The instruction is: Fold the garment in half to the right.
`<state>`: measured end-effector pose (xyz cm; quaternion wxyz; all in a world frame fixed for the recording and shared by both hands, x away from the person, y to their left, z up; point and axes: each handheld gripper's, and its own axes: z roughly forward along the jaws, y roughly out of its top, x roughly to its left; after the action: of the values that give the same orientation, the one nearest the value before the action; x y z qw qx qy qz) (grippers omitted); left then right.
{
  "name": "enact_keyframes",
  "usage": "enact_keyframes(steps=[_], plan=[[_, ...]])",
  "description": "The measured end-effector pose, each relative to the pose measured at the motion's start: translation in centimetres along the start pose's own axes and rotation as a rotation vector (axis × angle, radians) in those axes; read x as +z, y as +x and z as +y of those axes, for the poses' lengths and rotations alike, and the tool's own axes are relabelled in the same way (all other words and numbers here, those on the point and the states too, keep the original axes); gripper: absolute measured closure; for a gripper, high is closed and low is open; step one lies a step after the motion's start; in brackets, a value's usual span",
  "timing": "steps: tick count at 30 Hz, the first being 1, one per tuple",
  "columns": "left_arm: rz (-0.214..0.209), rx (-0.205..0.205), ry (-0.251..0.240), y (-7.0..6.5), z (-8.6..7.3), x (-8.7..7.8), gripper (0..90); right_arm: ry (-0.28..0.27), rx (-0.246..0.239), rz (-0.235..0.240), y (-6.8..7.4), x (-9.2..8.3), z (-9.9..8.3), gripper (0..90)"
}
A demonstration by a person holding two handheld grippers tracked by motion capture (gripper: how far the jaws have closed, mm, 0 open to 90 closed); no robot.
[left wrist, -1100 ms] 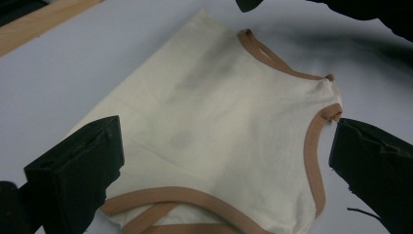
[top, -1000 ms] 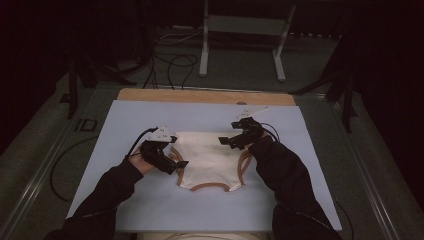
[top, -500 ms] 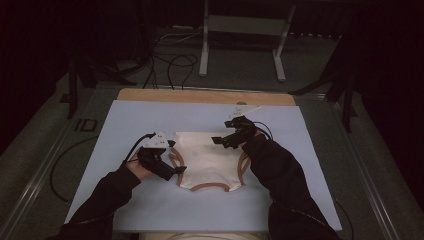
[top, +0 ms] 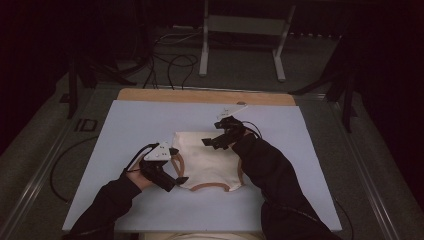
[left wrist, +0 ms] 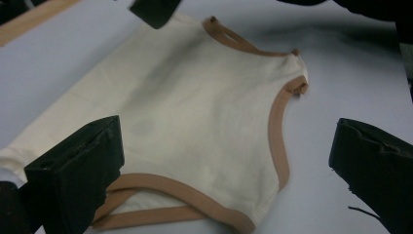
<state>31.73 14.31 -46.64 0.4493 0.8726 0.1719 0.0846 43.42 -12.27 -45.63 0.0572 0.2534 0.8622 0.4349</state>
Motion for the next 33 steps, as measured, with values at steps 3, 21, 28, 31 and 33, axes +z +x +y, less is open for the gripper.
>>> enact_keyframes(steps=[3, 21, 28, 31, 33], plan=[[-0.016, 0.006, 0.013, -0.3, -0.3, 0.4, 0.0, 0.001, -0.002, 0.007, 0.2, 0.5, 0.3, 9.6], [-0.059, 0.092, 0.147, -1.1, -1.9, 3.3, 6.2, 0.028, -0.031, 0.053, 1.6, 3.9, 2.1, 9.6], [-0.049, 0.113, 0.193, -1.2, -2.5, 4.2, 11.2, 0.047, -0.028, 0.068, 2.0, 5.2, 2.2, 9.6], [-0.052, 0.134, 0.198, -1.3, -2.5, 4.5, 15.5, 0.049, -0.03, 0.079, 2.2, 5.6, 2.3, 9.6], [-0.045, 0.157, 0.219, -1.4, -2.7, 4.8, 19.0, 0.051, -0.03, 0.084, 2.3, 5.8, 2.3, 9.6]])
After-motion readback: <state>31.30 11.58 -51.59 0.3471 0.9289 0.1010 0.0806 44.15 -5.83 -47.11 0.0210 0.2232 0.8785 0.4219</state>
